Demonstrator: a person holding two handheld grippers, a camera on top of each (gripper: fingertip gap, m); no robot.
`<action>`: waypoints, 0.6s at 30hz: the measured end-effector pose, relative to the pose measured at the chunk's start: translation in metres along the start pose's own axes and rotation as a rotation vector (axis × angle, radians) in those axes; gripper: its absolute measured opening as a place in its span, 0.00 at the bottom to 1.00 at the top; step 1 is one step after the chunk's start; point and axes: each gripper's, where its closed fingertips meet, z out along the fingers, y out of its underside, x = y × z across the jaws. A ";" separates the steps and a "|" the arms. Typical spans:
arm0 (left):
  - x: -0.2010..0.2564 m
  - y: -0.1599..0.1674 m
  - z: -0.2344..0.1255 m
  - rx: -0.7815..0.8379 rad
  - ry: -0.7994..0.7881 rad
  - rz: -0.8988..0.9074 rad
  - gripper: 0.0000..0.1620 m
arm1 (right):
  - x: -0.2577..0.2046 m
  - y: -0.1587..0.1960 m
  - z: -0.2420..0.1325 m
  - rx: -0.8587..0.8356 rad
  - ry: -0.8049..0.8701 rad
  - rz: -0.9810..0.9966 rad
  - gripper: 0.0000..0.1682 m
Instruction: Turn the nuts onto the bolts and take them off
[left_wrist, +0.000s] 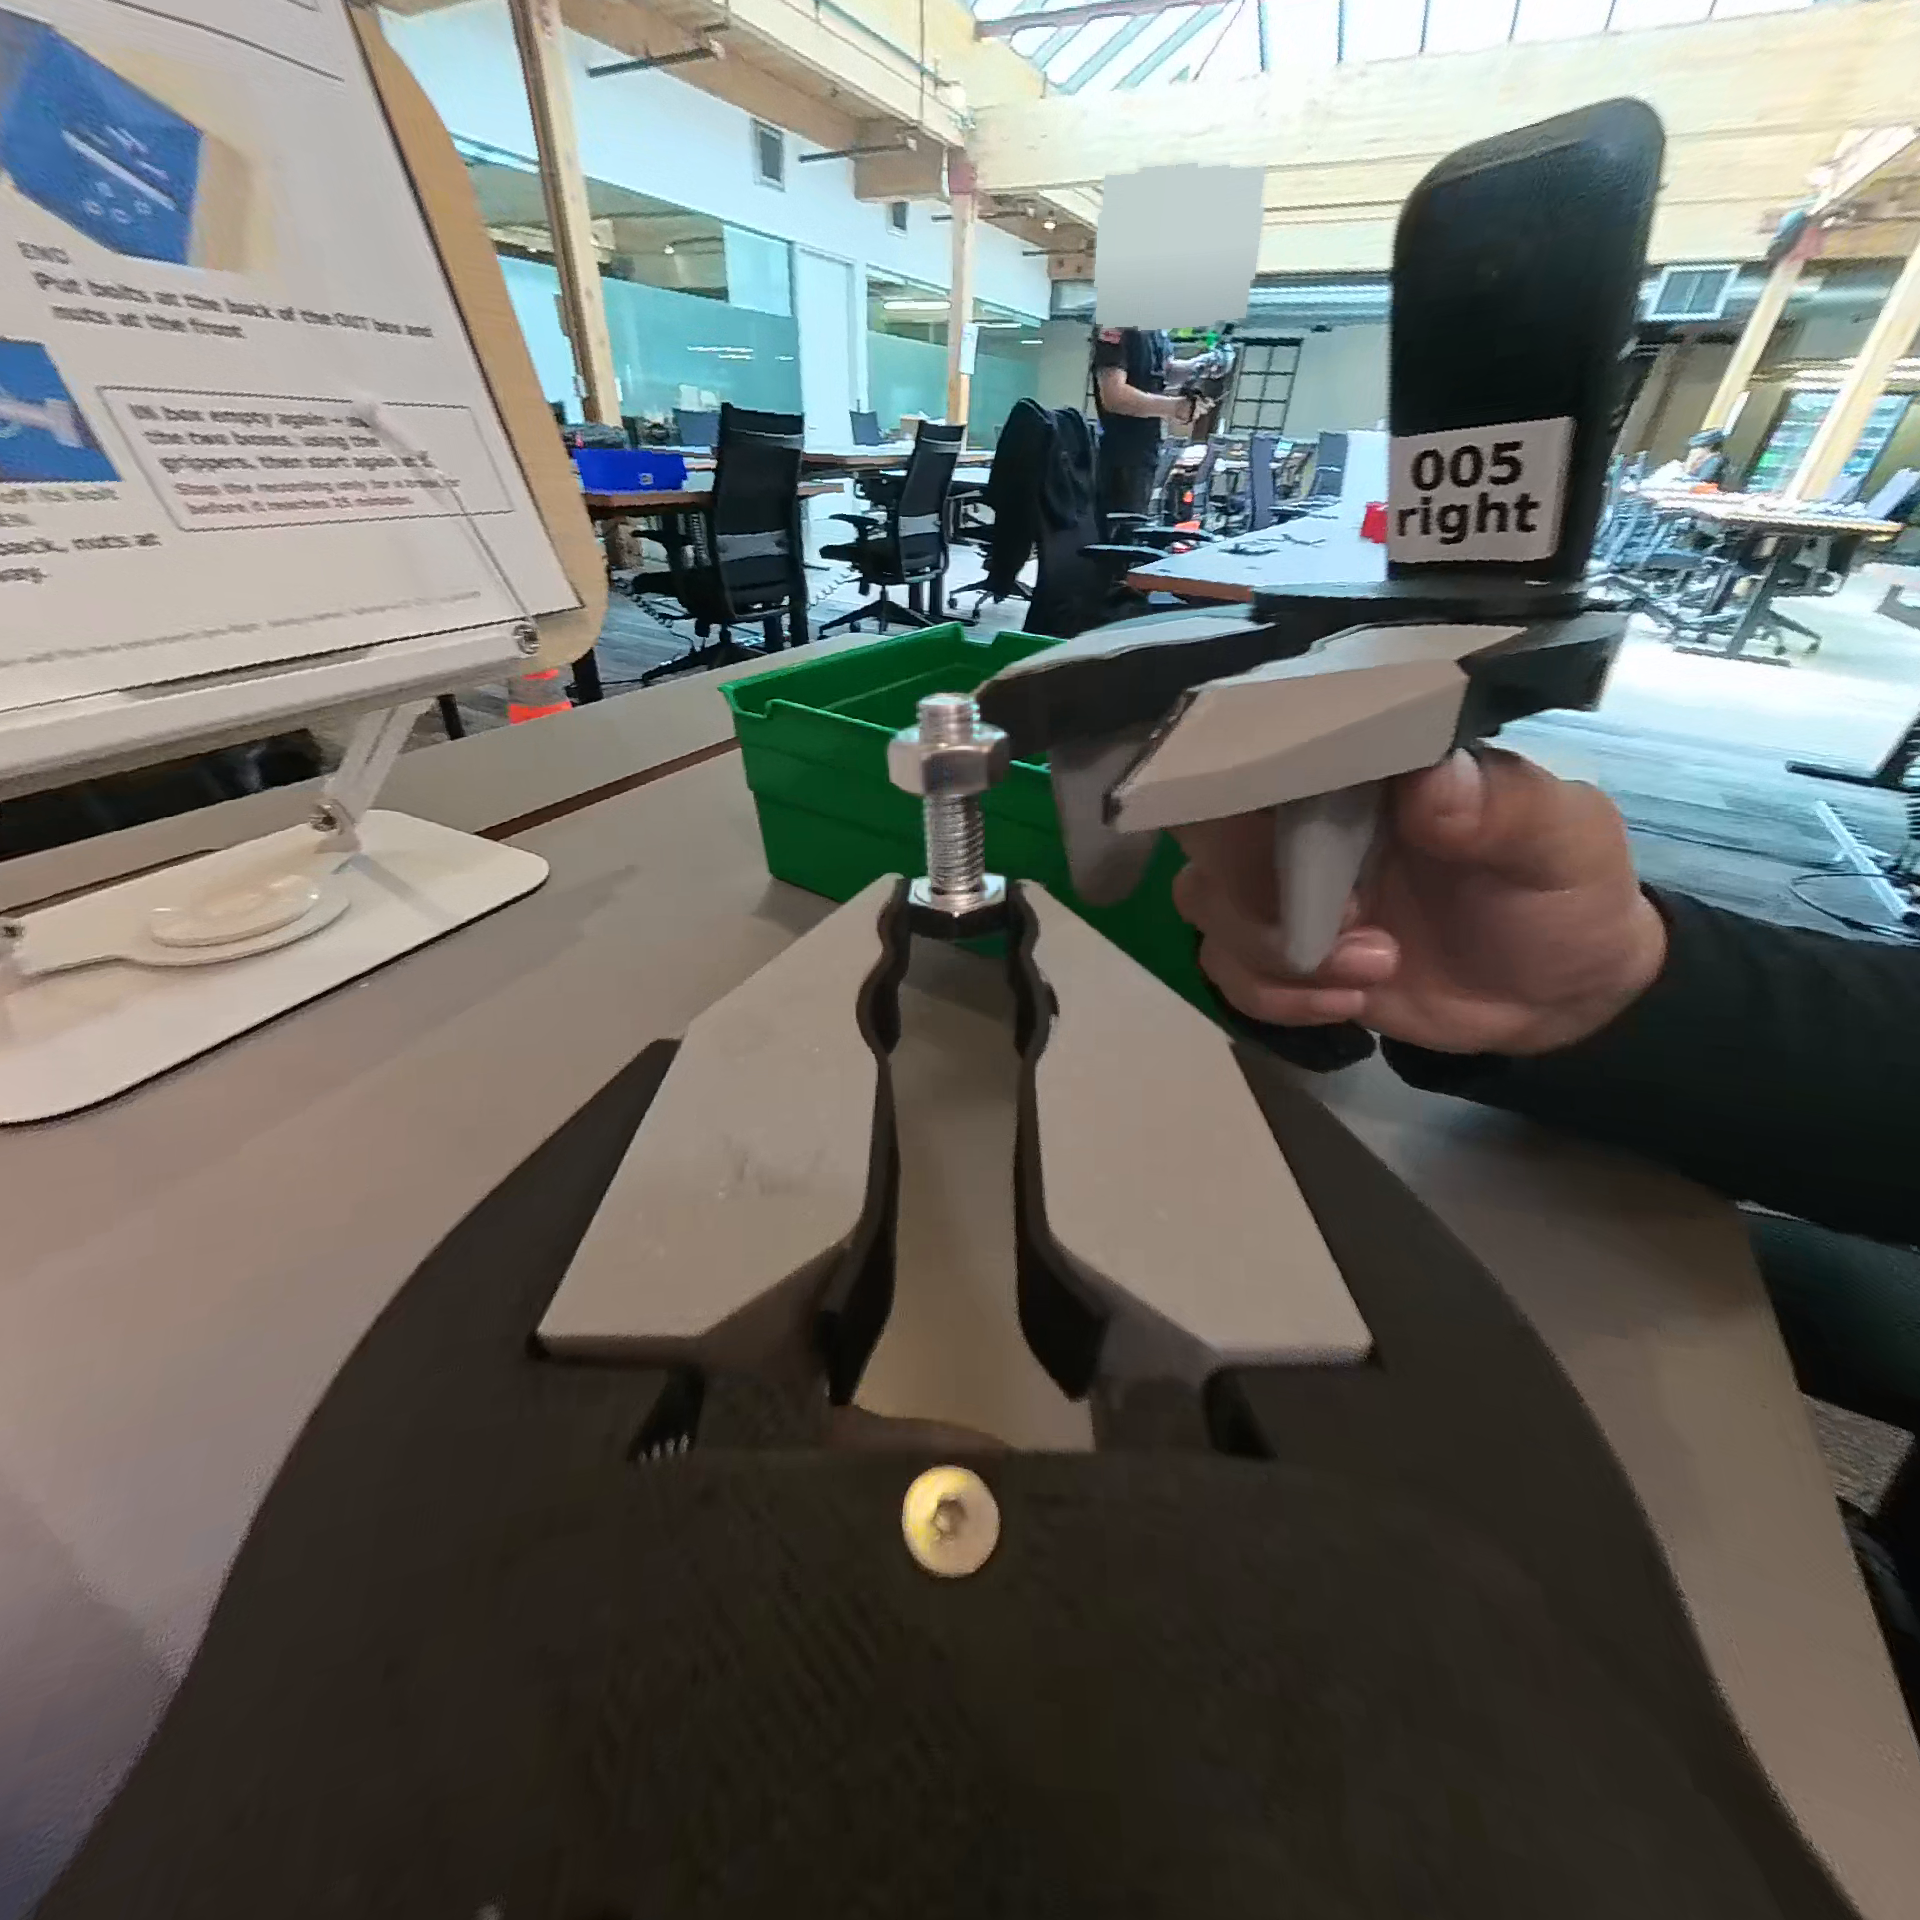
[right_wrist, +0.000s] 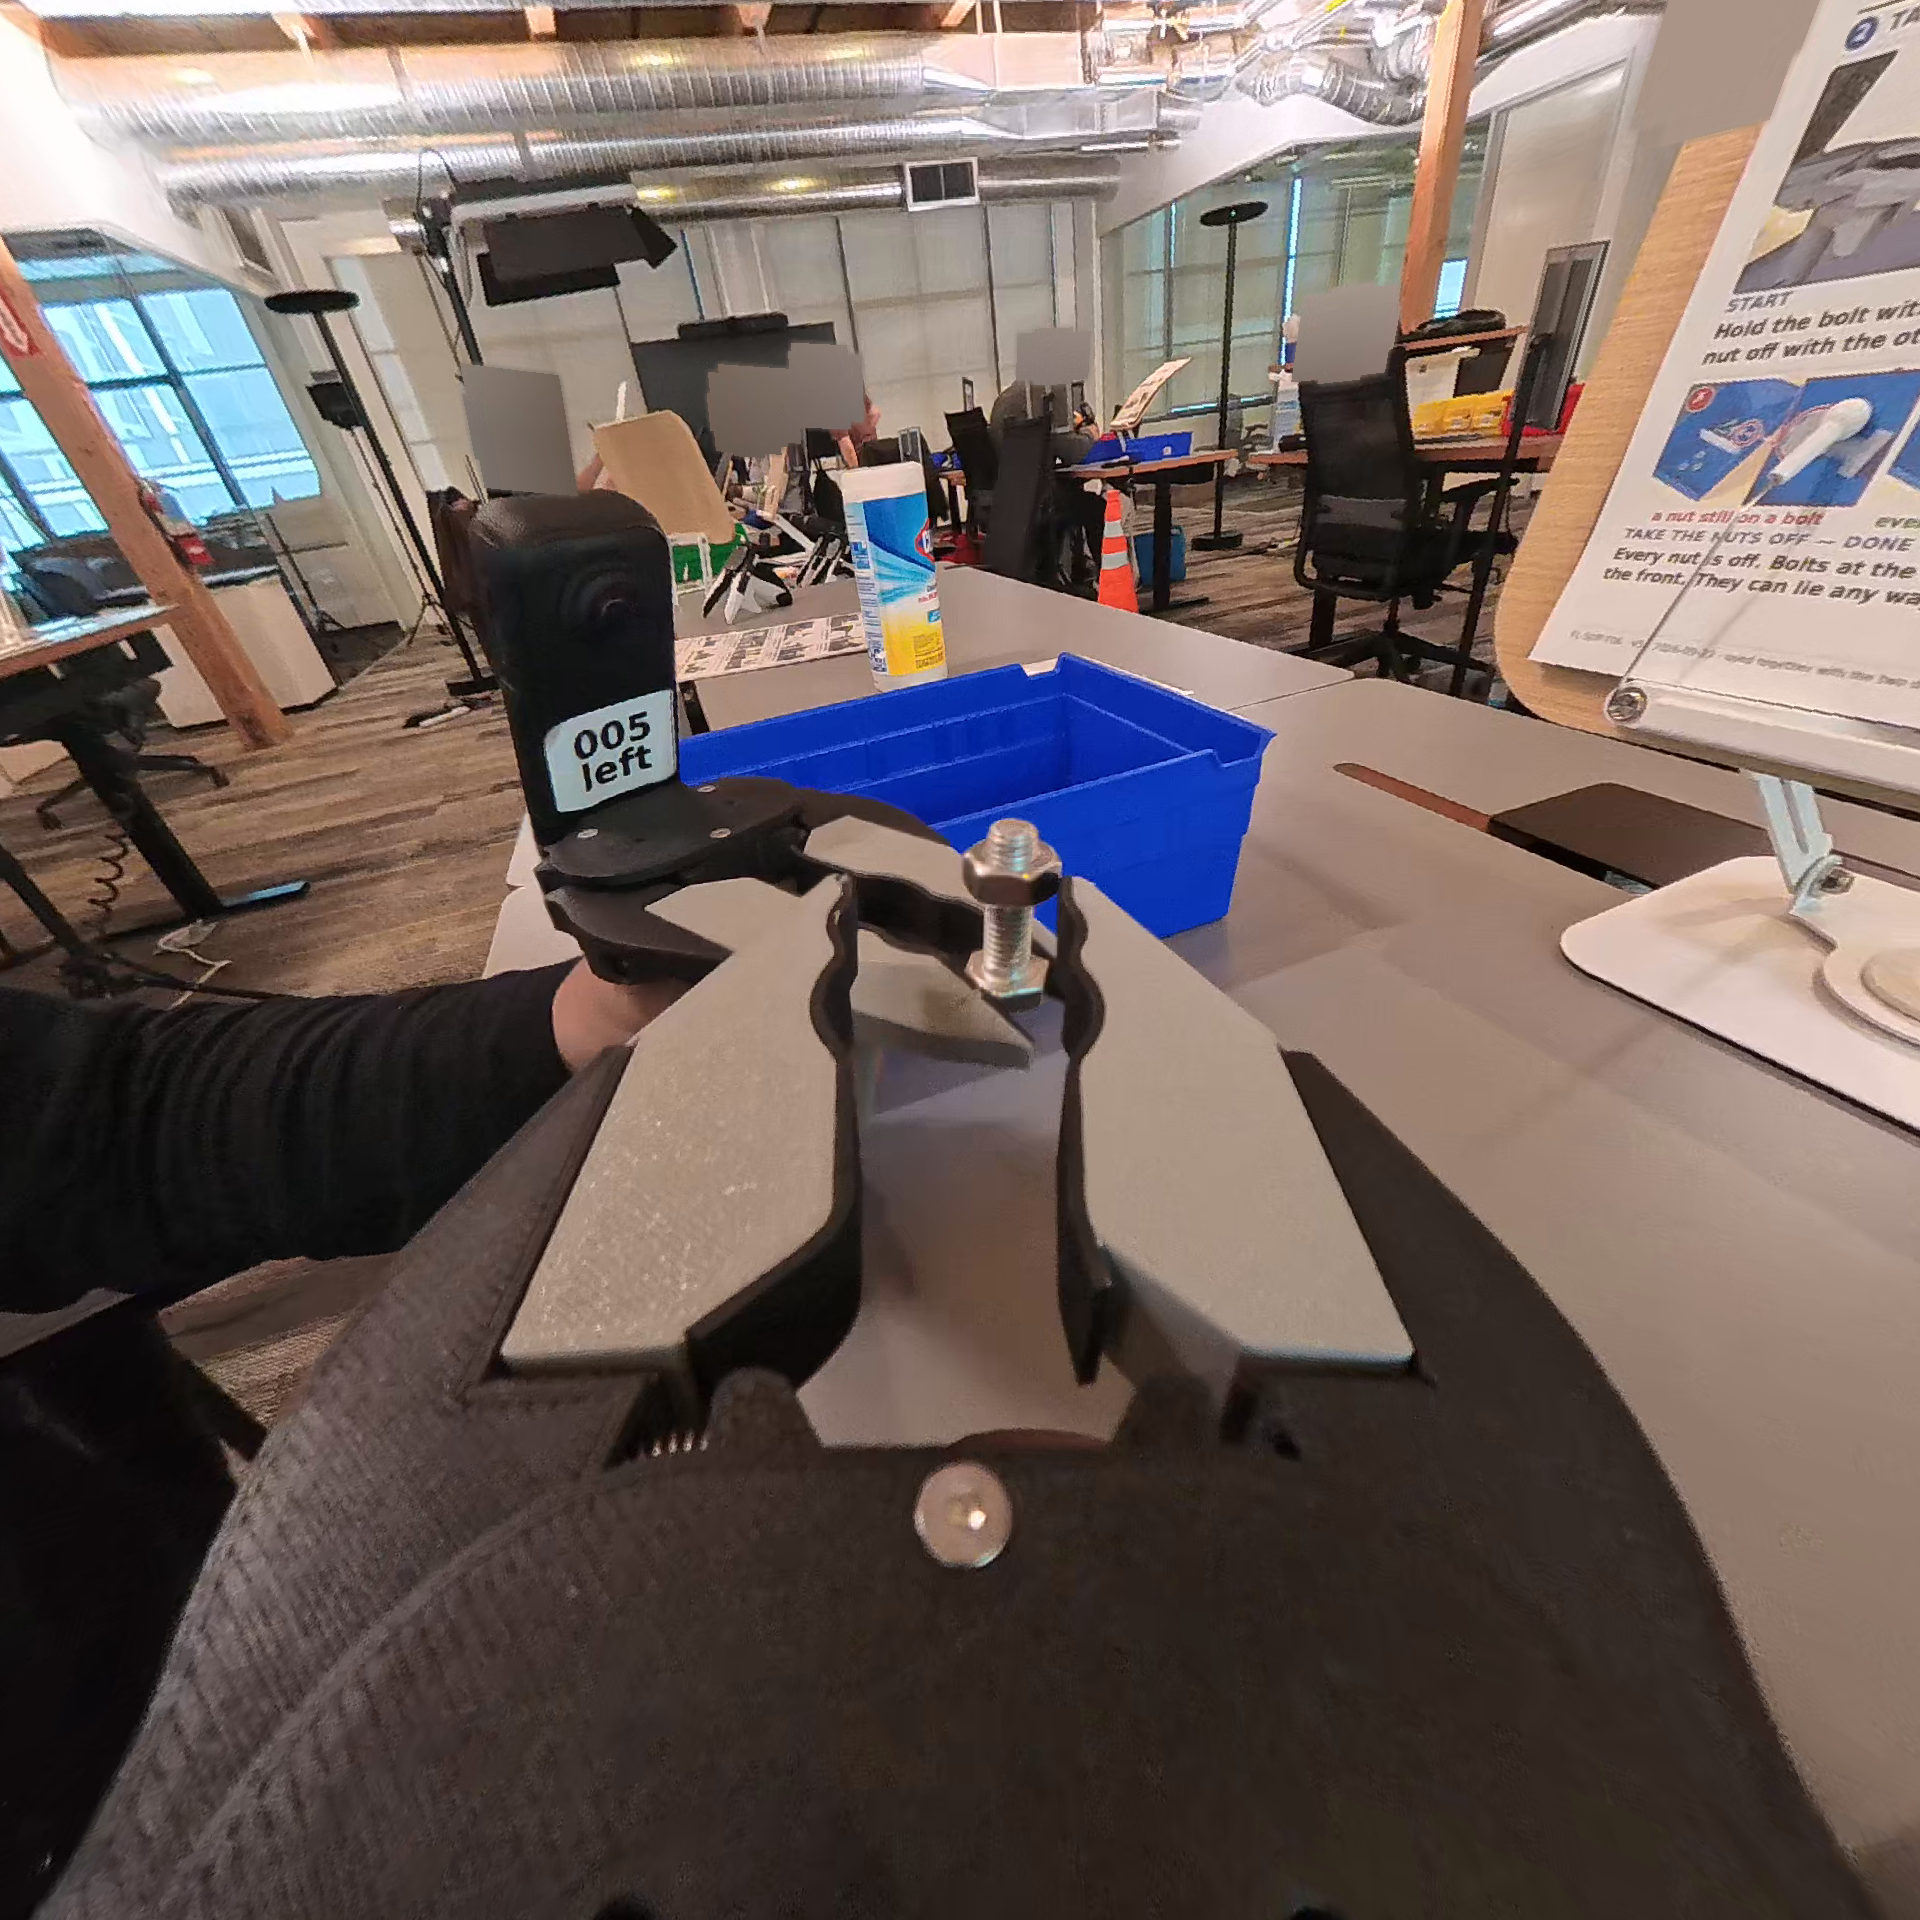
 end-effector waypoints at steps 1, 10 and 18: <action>0.004 0.001 0.002 -0.005 0.010 0.012 0.09 | -0.002 0.001 0.001 0.000 -0.007 0.000 0.21; -0.002 0.003 0.002 -0.014 -0.018 0.008 0.09 | 0.002 -0.002 -0.001 0.004 0.024 -0.028 0.20; 0.021 0.007 0.008 -0.028 0.061 0.037 0.09 | -0.008 0.005 0.008 -0.017 -0.014 -0.025 0.23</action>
